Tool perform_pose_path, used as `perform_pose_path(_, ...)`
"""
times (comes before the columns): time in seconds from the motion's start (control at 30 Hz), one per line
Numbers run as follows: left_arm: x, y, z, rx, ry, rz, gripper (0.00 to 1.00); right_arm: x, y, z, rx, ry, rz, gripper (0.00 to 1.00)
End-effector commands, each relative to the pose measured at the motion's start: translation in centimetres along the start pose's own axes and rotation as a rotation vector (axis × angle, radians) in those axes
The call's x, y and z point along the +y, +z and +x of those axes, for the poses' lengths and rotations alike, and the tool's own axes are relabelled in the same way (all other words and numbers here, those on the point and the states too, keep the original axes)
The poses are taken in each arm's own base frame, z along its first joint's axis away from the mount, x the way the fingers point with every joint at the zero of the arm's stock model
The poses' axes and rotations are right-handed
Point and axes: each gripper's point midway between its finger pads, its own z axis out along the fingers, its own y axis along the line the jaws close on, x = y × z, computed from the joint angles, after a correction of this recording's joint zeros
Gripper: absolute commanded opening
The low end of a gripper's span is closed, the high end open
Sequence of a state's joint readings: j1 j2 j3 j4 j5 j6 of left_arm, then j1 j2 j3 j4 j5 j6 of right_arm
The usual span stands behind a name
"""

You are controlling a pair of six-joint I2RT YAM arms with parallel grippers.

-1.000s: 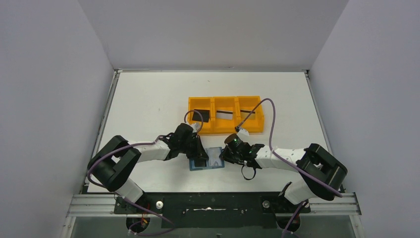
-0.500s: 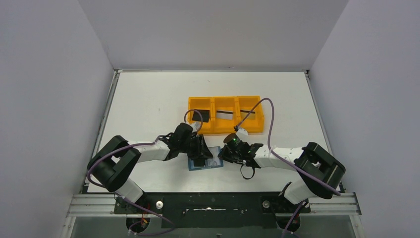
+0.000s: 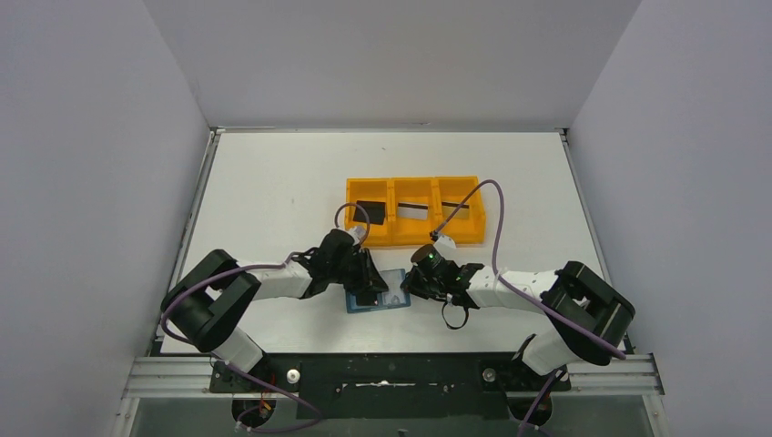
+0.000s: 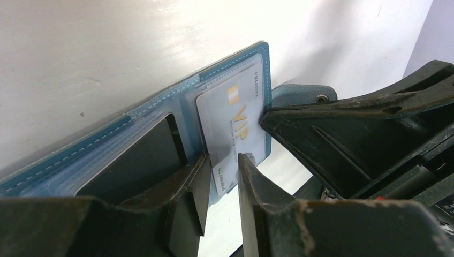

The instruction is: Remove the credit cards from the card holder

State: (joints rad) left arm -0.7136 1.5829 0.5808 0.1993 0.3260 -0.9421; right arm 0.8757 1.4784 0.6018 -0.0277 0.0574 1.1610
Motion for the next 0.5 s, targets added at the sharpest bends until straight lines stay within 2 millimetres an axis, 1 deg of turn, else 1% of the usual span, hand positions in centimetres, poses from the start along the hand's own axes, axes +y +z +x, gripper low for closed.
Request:
perform_pose_path(0.0,-1.9,0.5,0.4,-0.001,0.007,0.100,0.23,-2.7,0.8,1.9,0.058,-0.031,0.084,0.02)
perform_pose_path(0.17,-3.4,0.1,0.3,-0.007,0.002,0.173,0.11,-2.7,0.8,1.9,0.061,-0.032,0.084,0.01)
perform_pose_path(0.27,-4.0,-0.3,-0.1,-0.024,0.011,0.195,0.00,-2.7,0.8,1.9,0.058,-0.032,0.087,0.01)
perform_pose_path(0.37,-3.9,-0.6,-0.4,-0.031,0.021,0.174,0.00,-2.8,0.7,1.7,0.049,-0.033,0.095,0.01)
perform_pose_path(0.47,-3.1,-0.9,-0.5,-0.030,0.032,0.126,0.00,-3.0,0.5,1.3,0.036,-0.036,0.113,0.01)
